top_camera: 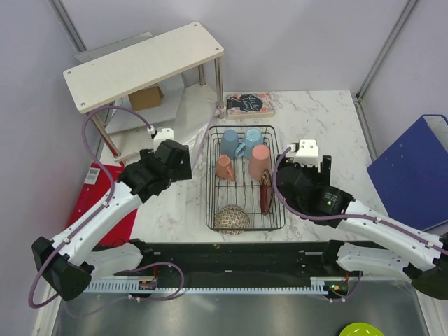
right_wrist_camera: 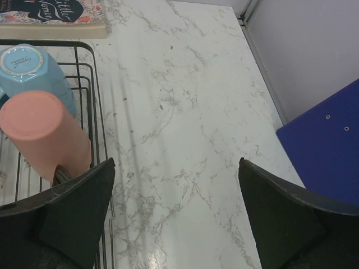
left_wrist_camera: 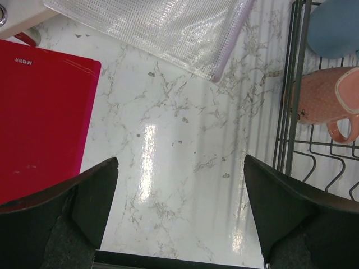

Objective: Unload the mixed dishes from the dish rack
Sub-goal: Pick up the plate from the dish rack.

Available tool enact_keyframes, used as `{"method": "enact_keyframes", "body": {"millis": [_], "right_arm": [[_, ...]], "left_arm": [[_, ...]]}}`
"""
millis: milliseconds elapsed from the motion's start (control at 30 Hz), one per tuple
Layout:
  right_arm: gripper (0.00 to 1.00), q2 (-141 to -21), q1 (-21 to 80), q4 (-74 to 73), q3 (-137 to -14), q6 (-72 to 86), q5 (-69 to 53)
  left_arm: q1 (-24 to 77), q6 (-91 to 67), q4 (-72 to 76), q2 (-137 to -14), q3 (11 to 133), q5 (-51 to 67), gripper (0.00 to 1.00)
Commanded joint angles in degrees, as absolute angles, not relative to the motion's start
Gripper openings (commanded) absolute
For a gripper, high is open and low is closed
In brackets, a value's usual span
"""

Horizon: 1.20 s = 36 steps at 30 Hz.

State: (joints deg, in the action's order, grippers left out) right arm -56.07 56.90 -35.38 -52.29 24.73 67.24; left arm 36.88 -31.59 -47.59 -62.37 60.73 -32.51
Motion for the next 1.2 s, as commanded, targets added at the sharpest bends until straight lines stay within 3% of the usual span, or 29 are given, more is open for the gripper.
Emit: {"method": "enact_keyframes", "body": {"millis": [0,333,567,800,1000,1167], "right_arm": [[0.98,-56.25,57.13,-35.25,-52.03,25.67,67.68],[0.97,-50.20,57.13,-24.62,-46.68,21.71,48.80],[0.65,-47.54,57.13,-30.66,-48.07,23.46,51.23],[0.65,-59.84,65.55,-47.89,-55.01,34.96,60.02],[0.68,-68.98,69.17,-48.25,-58.36,37.61,61.26],[0.63,-73.38,69.08,-48.25,-59.15,39.11,63.72]], "left_arm": [[37.09,-31.03,-47.46,-61.35,59.86,-33.05,0.99],[37.00,-32.78,-47.29,-58.18,57.13,-31.92,1.00],[37.00,-34.63,-47.20,-58.36,54.94,-30.06,0.98],[37.00,-34.72,-47.02,-58.80,54.14,-29.36,0.96],[37.00,-34.54,-46.76,-58.98,53.97,-29.09,0.96],[37.00,-34.45,-46.67,-58.62,53.53,-29.44,0.96]]}}
